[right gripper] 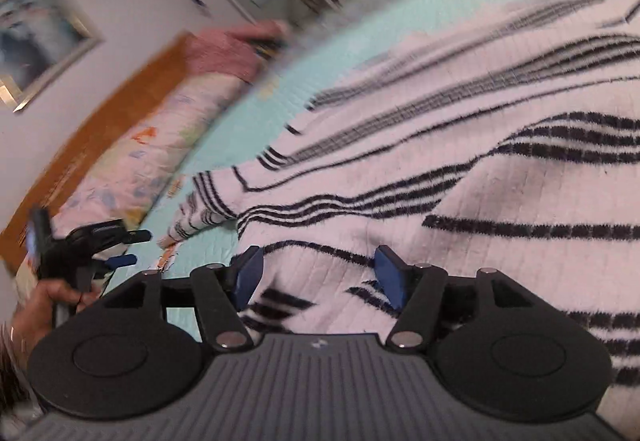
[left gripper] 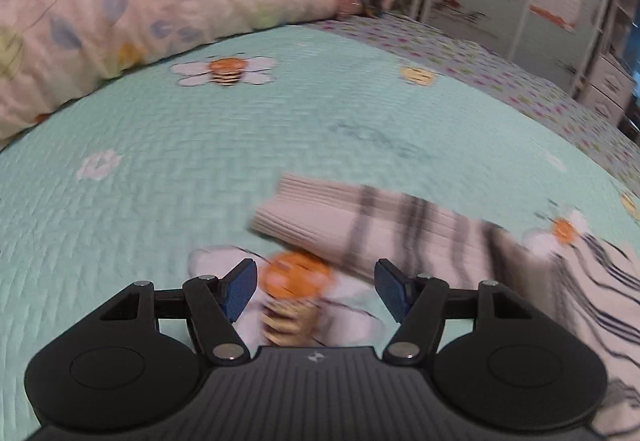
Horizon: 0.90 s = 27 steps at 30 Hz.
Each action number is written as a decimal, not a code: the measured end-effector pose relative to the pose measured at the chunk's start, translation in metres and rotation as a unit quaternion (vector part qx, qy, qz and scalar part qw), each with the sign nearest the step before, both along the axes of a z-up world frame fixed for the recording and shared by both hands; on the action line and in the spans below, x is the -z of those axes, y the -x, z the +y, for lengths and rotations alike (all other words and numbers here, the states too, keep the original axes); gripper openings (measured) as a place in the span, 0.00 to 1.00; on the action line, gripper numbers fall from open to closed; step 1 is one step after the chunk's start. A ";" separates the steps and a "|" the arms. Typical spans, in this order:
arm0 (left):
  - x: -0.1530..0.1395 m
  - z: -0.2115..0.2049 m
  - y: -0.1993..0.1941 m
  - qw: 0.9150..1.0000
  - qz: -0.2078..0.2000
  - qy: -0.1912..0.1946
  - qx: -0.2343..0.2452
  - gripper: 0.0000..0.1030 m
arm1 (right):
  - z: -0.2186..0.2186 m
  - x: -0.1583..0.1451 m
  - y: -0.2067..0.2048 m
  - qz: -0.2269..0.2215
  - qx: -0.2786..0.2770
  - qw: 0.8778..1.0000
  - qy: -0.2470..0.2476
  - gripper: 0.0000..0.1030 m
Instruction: Fold clothes
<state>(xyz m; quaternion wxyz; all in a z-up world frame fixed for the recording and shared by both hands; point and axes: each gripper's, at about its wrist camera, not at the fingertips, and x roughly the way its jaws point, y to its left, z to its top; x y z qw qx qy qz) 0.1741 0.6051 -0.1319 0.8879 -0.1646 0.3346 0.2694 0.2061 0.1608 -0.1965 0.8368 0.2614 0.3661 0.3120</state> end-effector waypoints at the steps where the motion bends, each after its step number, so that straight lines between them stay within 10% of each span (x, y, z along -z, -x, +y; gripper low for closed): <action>1: 0.003 0.013 -0.001 1.000 0.001 -0.001 -0.009 0.66 | 0.000 0.004 -0.001 -0.015 0.002 1.000 0.000 0.62; 21: 0.035 0.074 -0.074 0.993 0.026 0.014 0.116 0.68 | -0.015 0.020 -0.021 -0.022 0.001 0.997 -0.072 0.61; 27: 0.033 0.066 -0.070 0.988 0.015 0.034 0.151 0.26 | -0.016 0.022 -0.021 -0.021 0.001 0.996 -0.089 0.61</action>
